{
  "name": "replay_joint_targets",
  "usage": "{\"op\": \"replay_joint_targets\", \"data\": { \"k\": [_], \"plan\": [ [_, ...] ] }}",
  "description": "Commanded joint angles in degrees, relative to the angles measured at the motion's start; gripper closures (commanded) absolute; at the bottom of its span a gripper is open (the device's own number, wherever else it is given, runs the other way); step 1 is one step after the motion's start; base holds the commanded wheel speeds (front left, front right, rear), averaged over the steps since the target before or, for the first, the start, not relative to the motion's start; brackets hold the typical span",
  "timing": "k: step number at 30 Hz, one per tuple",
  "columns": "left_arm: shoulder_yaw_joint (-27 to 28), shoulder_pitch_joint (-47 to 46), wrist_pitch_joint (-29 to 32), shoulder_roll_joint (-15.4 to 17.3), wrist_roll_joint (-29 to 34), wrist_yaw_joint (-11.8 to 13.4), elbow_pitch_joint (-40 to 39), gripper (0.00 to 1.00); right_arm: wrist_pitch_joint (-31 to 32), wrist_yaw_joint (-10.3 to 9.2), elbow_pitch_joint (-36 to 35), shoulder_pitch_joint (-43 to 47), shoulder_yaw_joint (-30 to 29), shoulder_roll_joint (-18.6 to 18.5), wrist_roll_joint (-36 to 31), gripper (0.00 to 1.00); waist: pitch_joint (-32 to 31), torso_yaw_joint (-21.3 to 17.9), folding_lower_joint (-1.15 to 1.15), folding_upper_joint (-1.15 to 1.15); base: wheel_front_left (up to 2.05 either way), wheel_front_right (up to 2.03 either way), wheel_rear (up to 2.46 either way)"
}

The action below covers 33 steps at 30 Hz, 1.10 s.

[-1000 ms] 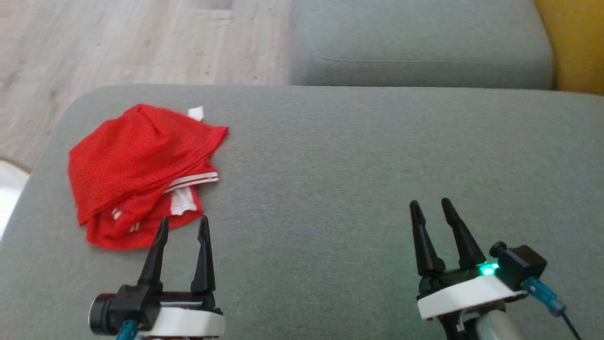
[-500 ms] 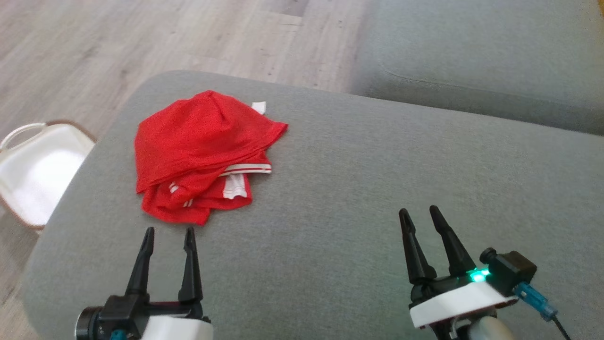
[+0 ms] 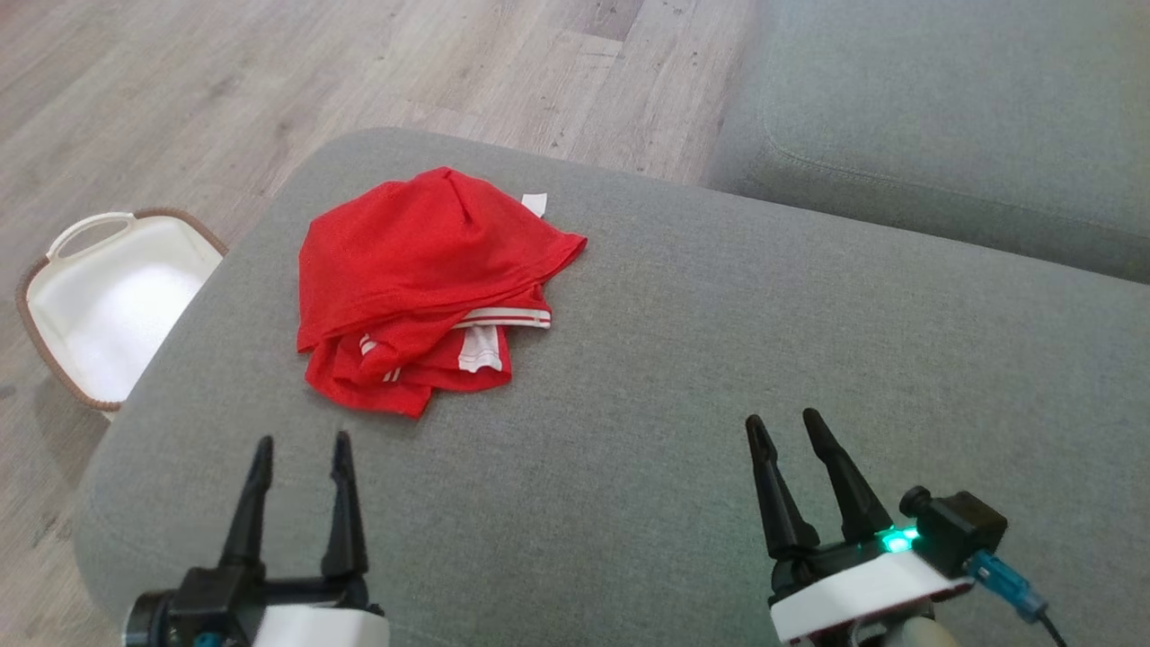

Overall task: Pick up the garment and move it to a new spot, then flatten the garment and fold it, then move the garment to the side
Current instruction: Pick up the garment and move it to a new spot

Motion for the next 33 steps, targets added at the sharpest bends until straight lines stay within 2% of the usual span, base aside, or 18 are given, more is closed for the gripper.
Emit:
{"op": "replay_joint_targets", "data": {
  "k": [1,5,8,13,18,21,22,28,33],
  "plan": [
    [2.29,-2.03,-0.55,-0.15,0.53,-0.01,-2.23,0.00,-0.63,0.44,-1.75,-1.65,1.35,-0.38,0.32,0.00,0.49,-0.28,0.00,0.00,0.00,0.00,0.00],
    [3.96,-3.81,-0.55,0.10,1.17,-0.60,-2.96,0.00,-0.63,0.44,-1.85,-2.74,0.73,-0.38,-0.77,0.00,2.87,-1.26,0.00,0.00,0.00,0.00,0.00],
    [4.78,-7.21,-0.55,2.10,2.46,-1.82,-3.21,0.00,-0.63,0.44,-2.17,-3.74,-0.21,-0.38,-1.82,0.00,5.45,-2.29,0.00,0.00,0.00,0.00,0.00],
    [5.53,-17.70,-0.12,8.61,3.99,-4.36,0.52,0.00,-0.63,0.44,-2.80,-6.10,-2.12,-0.38,-3.98,0.00,10.70,-4.43,0.00,0.00,0.00,0.00,0.00],
    [3.73,-32.66,6.04,16.96,3.93,-6.40,7.46,0.00,-0.63,0.44,-3.72,-8.70,-4.33,-0.38,-5.95,0.00,15.85,-6.63,0.00,0.00,0.00,0.00,0.00],
    [0.65,-41.05,11.99,20.80,2.03,-6.85,12.77,0.00,-0.63,0.44,-4.46,-9.95,-5.61,-0.38,-6.89,0.00,18.47,-7.85,0.00,0.00,0.00,0.00,0.00],
    [0.65,-41.05,11.99,20.80,2.03,-6.85,12.77,0.00,-0.63,0.44,-4.46,-9.95,-5.61,-0.38,-6.89,0.00,18.47,-7.85,0.00,0.00,0.00,0.00,0.00],
    [-12.56,-52.02,22.66,28.82,-9.05,-6.93,23.10,0.00,-0.63,0.44,-6.05,-12.12,-6.79,-0.38,-7.84,0.00,22.46,-10.65,0.00,0.00,0.00,0.00,0.00],
    [-21.02,-56.24,26.90,33.14,-16.42,-6.94,29.73,0.00,-0.63,0.44,-7.26,-13.24,-6.64,-0.38,-8.28,0.00,24.55,-12.55,0.00,0.00,0.00,0.00,0.00]
  ]
}}
